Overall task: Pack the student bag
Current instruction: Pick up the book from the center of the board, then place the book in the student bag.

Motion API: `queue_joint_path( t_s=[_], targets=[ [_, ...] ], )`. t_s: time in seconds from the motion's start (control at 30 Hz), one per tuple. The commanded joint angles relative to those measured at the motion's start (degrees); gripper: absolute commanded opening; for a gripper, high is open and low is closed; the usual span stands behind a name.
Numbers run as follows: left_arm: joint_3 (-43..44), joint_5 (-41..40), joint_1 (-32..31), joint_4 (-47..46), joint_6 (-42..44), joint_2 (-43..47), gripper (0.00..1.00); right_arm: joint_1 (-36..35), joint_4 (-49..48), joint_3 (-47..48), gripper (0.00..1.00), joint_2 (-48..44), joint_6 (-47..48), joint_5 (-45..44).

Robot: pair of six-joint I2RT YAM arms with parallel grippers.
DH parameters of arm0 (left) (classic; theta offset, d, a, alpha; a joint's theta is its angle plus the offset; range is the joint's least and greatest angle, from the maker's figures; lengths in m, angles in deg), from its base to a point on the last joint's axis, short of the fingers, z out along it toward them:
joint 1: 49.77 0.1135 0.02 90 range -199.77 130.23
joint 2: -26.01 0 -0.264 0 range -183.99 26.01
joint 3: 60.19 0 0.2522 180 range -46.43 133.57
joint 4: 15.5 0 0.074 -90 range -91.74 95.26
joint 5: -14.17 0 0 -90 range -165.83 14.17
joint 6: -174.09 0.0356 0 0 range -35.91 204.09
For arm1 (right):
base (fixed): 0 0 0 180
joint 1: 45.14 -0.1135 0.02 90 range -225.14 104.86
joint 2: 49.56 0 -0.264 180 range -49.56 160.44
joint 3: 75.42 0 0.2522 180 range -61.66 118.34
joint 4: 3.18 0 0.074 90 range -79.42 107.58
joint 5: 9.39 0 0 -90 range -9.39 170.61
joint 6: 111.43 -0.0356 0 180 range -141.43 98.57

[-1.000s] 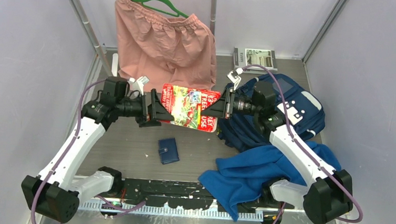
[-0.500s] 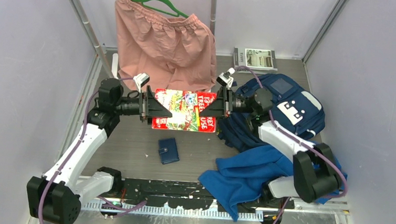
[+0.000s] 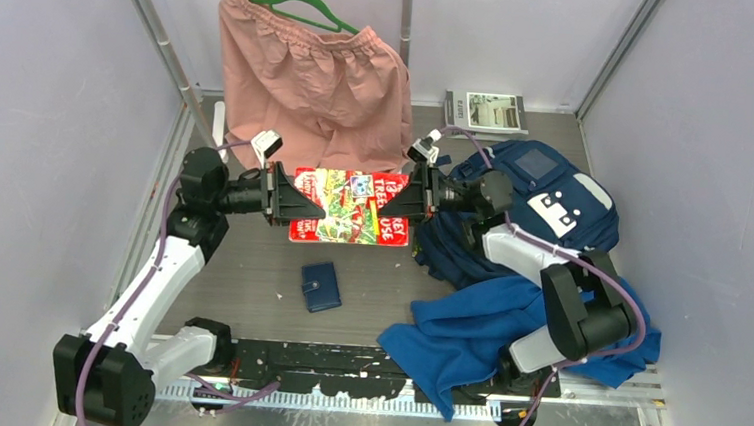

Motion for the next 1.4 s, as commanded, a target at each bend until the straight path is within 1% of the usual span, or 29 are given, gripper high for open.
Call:
queue_joint_path(
  t_s=[0.0,0.03,0.07,0.1,0.13,0.2,0.3,0.37,0.4,0.47,0.6,0.73,0.93,1.1,1.23,1.27,1.3,1.37],
  targets=[
    [2.6,-2.3,3.3,6.5,2.6,0.3,0.0,1.6,26.3,2.5,0.4,-7.9,22.0,-5.4],
    [3.4,-2.5,4.3,10.8,4.8,0.4,0.0,2.2,47.3,6.0,0.46,-11.1,36.1,-9.0],
    [4.1,-3.1,5.6,15.2,7.0,0.5,0.0,2.2,73.1,11.6,0.53,-13.7,54.3,-18.5],
    [5.4,-3.9,7.3,19.9,10.4,0.5,0.0,1.2,97.9,17.7,0.61,-14.8,65.8,-30.8],
    [6.3,-4.9,8.4,24.2,12.9,0.4,0.0,1.0,104.2,21.6,0.63,-14.9,71.5,-40.6],
    [7.3,-7.8,9.8,30.3,16.2,-0.7,0.0,1.0,117.8,26.5,0.65,-14.2,75.6,-56.3],
    [6.6,-9.5,10.1,30.8,17.0,-1.7,0.0,0.4,126.1,29.0,0.65,-12.1,79.1,-69.9],
    [6.0,-10.2,10.1,30.0,16.4,-1.8,0.0,-1.0,130.3,29.2,0.64,-9.5,79.6,-78.1],
    [5.7,-10.4,10.1,29.3,16.1,-1.6,0.0,-1.7,131.3,28.8,0.62,-8.5,79.9,-81.0],
    [5.5,-10.9,10.1,29.3,16.2,-1.3,0.0,-2.7,132.0,27.2,0.56,-7.4,79.7,-84.2],
    [5.2,-11.2,10.0,29.6,16.8,-0.8,0.0,-4.2,130.4,24.6,0.55,-6.6,81.1,-81.4],
    [4.0,-12.8,9.9,29.9,16.9,-0.5,0.0,-5.6,129.9,24.0,0.55,-4.0,82.2,-83.9],
    [3.1,-14.3,9.5,29.9,16.1,0.7,0.0,-6.0,128.2,23.3,0.52,-1.7,82.5,-85.2],
    [3.1,-15.1,9.4,29.8,16.1,1.1,0.0,-7.1,125.9,22.0,0.61,0.0,82.6,-85.2],
    [3.1,-16.0,8.3,29.8,15.9,1.0,0.0,-7.2,124.8,21.6,0.6,1.0,81.8,-88.0],
    [3.2,-16.6,7.8,29.8,15.8,1.0,0.0,-7.3,124.8,21.7,0.57,0.8,81.8,-88.4],
    [3.2,-16.9,7.4,29.7,15.7,1.0,0.0,-7.3,124.6,21.7,0.51,0.4,81.7,-89.0],
    [3.2,-17.2,6.8,29.2,15.5,0.8,0.0,-7.3,124.4,21.7,0.34,-0.4,81.6,-90.6]
  ],
)
